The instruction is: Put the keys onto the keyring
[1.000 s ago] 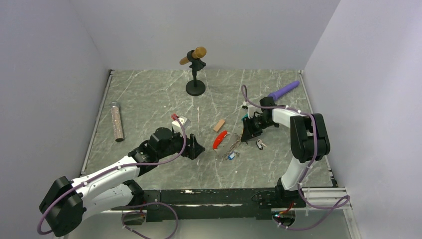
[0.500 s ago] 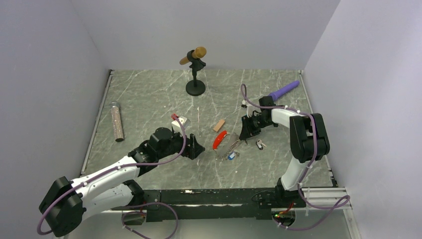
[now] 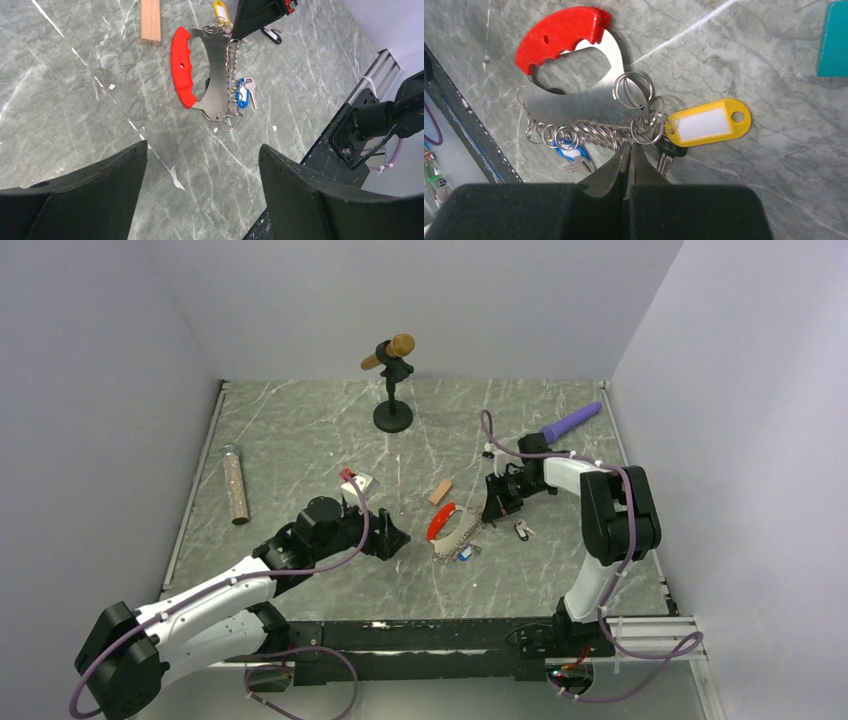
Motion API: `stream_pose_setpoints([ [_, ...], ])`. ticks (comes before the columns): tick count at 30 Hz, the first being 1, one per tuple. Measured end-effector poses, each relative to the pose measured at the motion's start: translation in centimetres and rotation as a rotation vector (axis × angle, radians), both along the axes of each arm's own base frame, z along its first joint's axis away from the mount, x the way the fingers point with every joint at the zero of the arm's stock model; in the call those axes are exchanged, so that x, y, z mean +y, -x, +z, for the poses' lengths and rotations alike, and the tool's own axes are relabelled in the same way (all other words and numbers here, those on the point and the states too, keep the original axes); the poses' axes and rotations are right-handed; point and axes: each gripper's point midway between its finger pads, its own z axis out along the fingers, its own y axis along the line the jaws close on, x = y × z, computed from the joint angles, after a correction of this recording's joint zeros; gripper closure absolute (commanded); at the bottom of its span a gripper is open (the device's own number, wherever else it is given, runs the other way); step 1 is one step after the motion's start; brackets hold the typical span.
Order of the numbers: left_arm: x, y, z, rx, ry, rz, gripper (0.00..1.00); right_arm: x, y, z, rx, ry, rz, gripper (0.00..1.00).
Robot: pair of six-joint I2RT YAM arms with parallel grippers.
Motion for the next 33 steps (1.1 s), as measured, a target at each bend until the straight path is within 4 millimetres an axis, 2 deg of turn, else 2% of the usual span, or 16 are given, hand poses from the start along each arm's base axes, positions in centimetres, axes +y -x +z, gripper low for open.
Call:
stream_pose_setpoints([
  [3, 0.1, 0.0, 0.3, -0.008, 0.004, -0.001, 0.14, 0.0, -0.1, 1.0, -0.035, -0.002, 0.034, 1.0],
  [5, 0.1, 0.1, 0.6, -0.02, 0.006, -0.003, 0.14, 0.1, -0.2, 2.9, -0.091, -0.024, 0.081, 1.0],
  [7, 0.3, 0.2, 0.9, -0.038, 0.005, -0.009, 0.14, 0.4, -0.4, 5.5, -0.176, -0.048, 0.134, 1.0],
  [12, 1.0, 0.6, 2.5, -0.109, 0.007, -0.024, 0.13, 0.7, -0.2, 13.4, -0.44, -0.094, 0.322, 1.0],
  [16, 1.3, 0.8, 5.0, -0.21, 0.038, -0.044, 0.13, 0.6, 0.8, 18.0, -0.572, -0.106, 0.465, 1.0],
  [20, 1.1, 1.6, 8.0, -0.333, 0.099, -0.1, 0.13, 0.5, 3.1, 20.0, -0.612, -0.116, 0.558, 1.0],
  [25, 0.2, 3.0, 10.5, -0.459, 0.168, -0.21, 0.14, 1.0, 6.0, 21.6, -0.631, -0.129, 0.665, 1.0],
  [33, -1.8, 5.2, 12.2, -0.601, 0.245, -0.397, 0.11, 3.2, 10.2, 22.6, -0.663, -0.191, 0.875, 1.0],
])
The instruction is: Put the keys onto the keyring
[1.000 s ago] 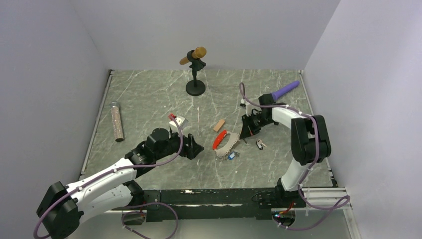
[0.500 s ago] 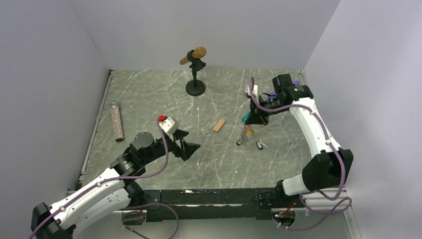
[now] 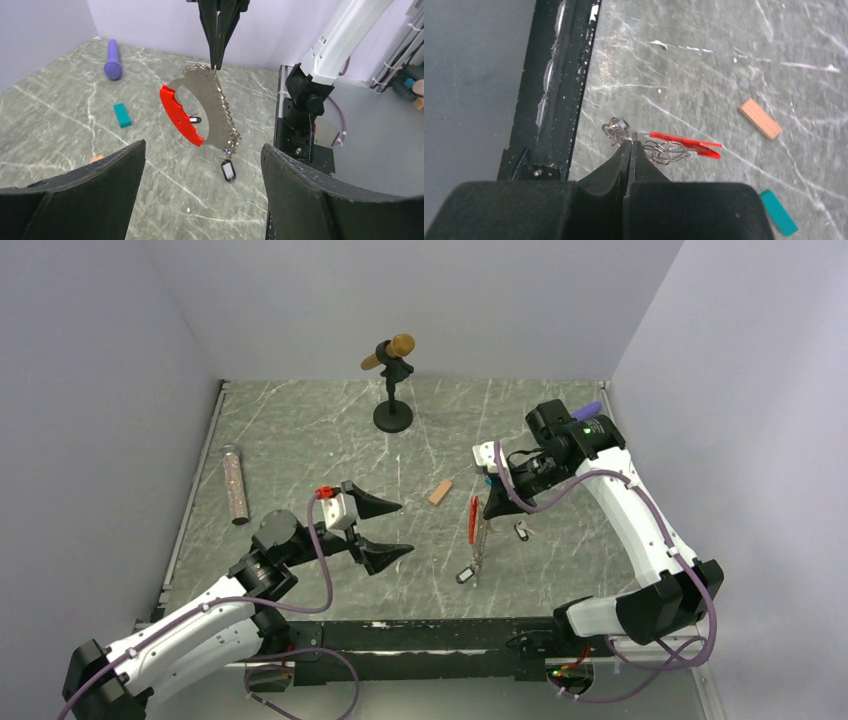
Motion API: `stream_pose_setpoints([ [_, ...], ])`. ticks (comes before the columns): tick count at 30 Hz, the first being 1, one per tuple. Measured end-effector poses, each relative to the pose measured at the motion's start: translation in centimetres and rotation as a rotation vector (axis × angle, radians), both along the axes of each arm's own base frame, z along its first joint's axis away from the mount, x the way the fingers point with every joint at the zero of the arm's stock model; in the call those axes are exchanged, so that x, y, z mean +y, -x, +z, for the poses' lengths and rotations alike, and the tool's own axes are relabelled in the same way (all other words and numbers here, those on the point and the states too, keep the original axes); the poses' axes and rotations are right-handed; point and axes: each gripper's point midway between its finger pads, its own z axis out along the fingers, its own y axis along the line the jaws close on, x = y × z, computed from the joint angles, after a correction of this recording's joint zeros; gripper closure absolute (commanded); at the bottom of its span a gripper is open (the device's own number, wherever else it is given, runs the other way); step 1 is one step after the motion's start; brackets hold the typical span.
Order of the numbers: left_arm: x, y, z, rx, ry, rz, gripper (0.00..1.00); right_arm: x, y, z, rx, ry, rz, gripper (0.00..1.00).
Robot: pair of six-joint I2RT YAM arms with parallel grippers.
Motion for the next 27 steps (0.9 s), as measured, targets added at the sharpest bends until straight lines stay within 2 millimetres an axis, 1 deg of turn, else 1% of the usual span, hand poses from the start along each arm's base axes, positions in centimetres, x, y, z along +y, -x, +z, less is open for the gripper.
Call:
stream_pose_setpoints([
  [3, -0.9, 0.3, 0.2, -0.03, -0.018, -0.036, 0.12, 0.7, 1.2, 0.3, -0.021, -0.01, 0.064, 1.0],
  [7, -2.7, 1.2, 1.2, -0.105, -0.043, -0.084, 0.18, 1.4, 2.1, 0.6, -0.033, -0.024, 0.112, 1.0],
  [9, -3.6, 1.6, 1.6, -0.142, -0.052, -0.098, 0.23, 1.6, 2.3, 0.8, -0.036, -0.029, 0.125, 1.0],
  [10, -4.1, 1.7, 1.6, -0.164, -0.061, -0.102, 0.28, 1.7, 2.4, 0.9, -0.037, -0.031, 0.13, 1.0],
  [12, -5.1, 2.0, 1.4, -0.196, -0.084, -0.115, 0.38, 1.9, 2.5, 1.0, -0.038, -0.039, 0.138, 1.0],
  [14, -6.2, 2.1, 1.0, -0.218, -0.111, -0.124, 0.45, 2.0, 2.6, 1.2, -0.035, -0.049, 0.142, 1.0],
  [18, -8.1, 1.7, 0.0, -0.235, -0.156, -0.132, 0.53, 2.2, 2.8, 1.4, -0.031, -0.062, 0.146, 1.0],
  [20, -8.8, 1.4, -0.4, -0.235, -0.17, -0.123, 0.57, 2.3, 2.8, 1.4, -0.029, -0.068, 0.148, 1.0],
  [23, -9.5, 1.1, -0.8, -0.235, -0.182, -0.109, 0.6, 2.3, 2.9, 1.6, -0.027, -0.076, 0.149, 1.0],
  [27, -10.3, 0.6, -0.9, -0.234, -0.189, -0.08, 0.63, 2.4, 2.9, 1.6, -0.029, -0.08, 0.152, 1.0],
])
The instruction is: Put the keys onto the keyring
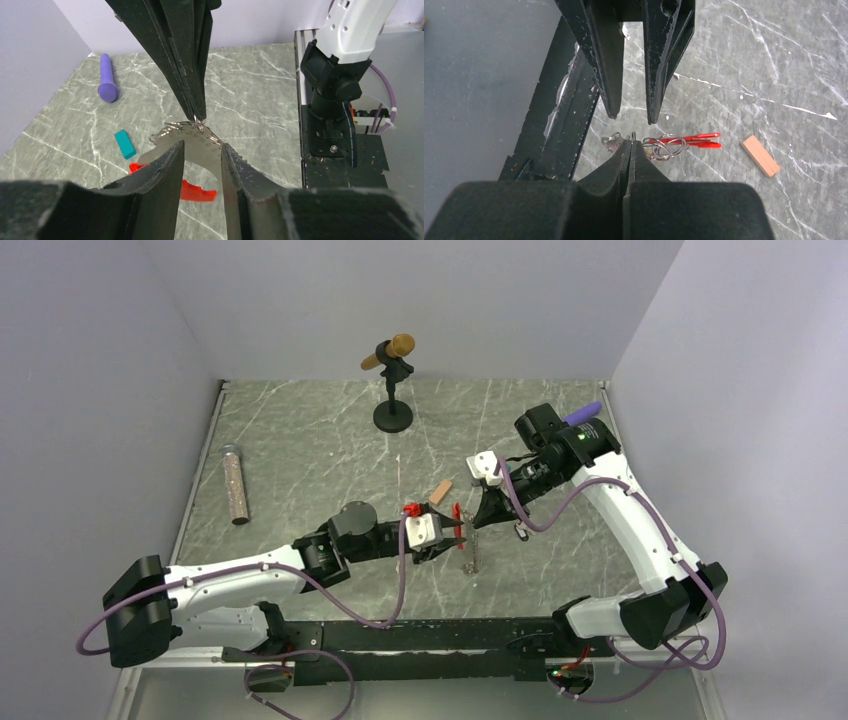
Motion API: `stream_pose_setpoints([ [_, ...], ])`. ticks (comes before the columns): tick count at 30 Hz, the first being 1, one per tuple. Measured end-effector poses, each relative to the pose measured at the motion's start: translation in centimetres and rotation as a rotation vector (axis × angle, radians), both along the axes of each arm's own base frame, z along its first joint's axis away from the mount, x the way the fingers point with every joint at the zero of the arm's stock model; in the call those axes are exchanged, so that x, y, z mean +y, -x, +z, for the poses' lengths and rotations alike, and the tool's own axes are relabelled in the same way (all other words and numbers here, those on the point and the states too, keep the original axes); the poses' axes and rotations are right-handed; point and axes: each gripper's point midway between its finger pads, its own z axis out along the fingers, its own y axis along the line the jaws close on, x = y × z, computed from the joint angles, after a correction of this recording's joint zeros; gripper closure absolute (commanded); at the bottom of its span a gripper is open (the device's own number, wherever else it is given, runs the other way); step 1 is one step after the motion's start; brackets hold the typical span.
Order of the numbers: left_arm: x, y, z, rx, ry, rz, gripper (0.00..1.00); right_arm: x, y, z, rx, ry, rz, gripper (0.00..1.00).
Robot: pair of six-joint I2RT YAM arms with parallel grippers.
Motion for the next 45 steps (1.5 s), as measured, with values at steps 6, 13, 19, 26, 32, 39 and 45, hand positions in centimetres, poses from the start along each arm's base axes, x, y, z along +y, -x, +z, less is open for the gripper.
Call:
stream_pose_setpoints([
  [6, -0.6, -0.5, 0.1, -0.003, 0.001, 0.024, 0.68, 0.0, 0.1, 0.1, 0.001, -0.005, 0.003, 1.0],
  [13, -1.3, -0.8, 0.3, -0.003, -0.001, 0.026, 0.75, 0.1, 0.1, 0.1, 0.004, -0.01, 0.004, 1.0],
  [19, -1.5, -0.8, 0.5, -0.002, 0.002, 0.024, 0.91, 0.1, 0.2, 0.2, 0.008, -0.012, 0.005, 1.0],
  [26, -1.6, -0.7, 0.3, 0.012, -0.016, 0.016, 1.0, 0.1, 0.2, 0.1, 0.009, -0.009, 0.003, 1.0],
  [32, -1.8, -0.5, 0.2, 0.023, -0.027, 0.005, 1.0, -0.1, 0.2, 0.1, 0.012, -0.002, 0.0, 0.98],
  [39, -1.5, -0.7, 0.2, 0.045, -0.004, 0.028, 1.0, 0.2, 0.5, 0.3, 0.037, -0.016, -0.005, 0.72],
  [45, -0.1, -0.2, -0.4, 0.061, 0.044, 0.043, 1.0, 0.2, 0.6, 0.9, 0.046, -0.055, -0.014, 0.68],
])
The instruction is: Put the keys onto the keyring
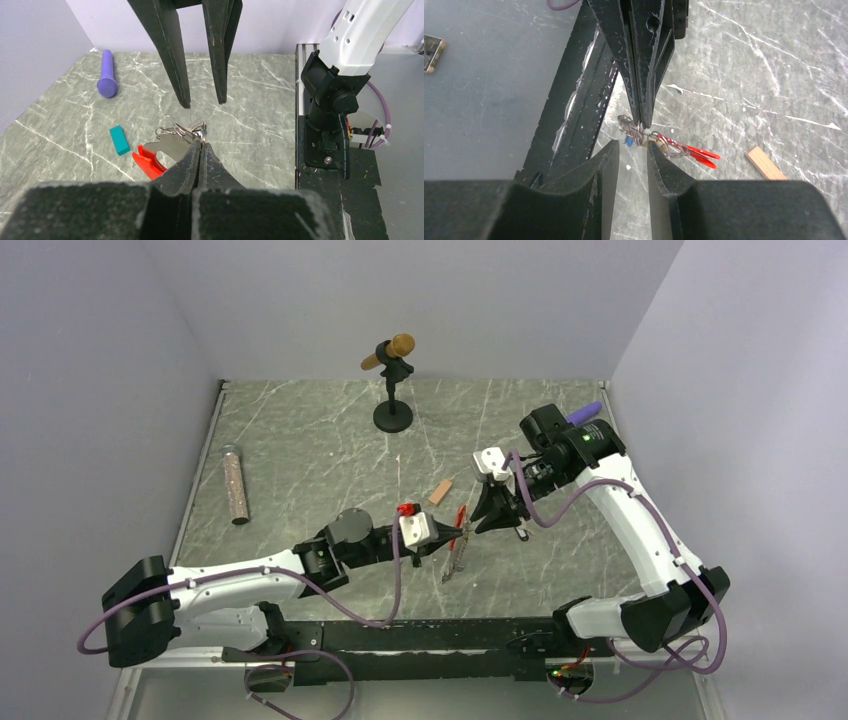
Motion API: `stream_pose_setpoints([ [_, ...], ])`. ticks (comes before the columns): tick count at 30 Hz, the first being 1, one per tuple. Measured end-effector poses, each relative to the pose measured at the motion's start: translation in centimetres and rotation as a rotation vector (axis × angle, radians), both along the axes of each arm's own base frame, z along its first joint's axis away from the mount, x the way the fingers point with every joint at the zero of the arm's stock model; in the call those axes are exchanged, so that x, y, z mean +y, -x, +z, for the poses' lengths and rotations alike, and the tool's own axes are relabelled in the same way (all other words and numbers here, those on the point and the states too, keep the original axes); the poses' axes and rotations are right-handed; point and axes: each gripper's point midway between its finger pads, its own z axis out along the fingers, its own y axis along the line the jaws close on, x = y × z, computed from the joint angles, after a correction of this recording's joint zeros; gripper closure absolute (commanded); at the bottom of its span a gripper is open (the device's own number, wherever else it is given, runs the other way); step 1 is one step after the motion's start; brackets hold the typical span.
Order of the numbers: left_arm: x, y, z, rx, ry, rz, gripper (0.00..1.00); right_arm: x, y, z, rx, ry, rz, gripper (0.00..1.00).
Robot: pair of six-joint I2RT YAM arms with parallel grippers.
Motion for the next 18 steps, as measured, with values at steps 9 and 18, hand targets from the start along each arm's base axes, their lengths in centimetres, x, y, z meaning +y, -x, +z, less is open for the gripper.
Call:
stream_pose_setpoints([
  [9, 1.2, 0.5, 0.5, -0.015, 0.096, 0.008, 1.0, 0.1, 1.0, -0.6, 0.031, -0.074, 0.023, 0.68],
  [18, 1.2, 0.5, 2.2, -0.022, 0.165, 0.012, 1.0, 0.5, 1.1, -1.1, 0.02, -0.118, 0.024, 0.69],
])
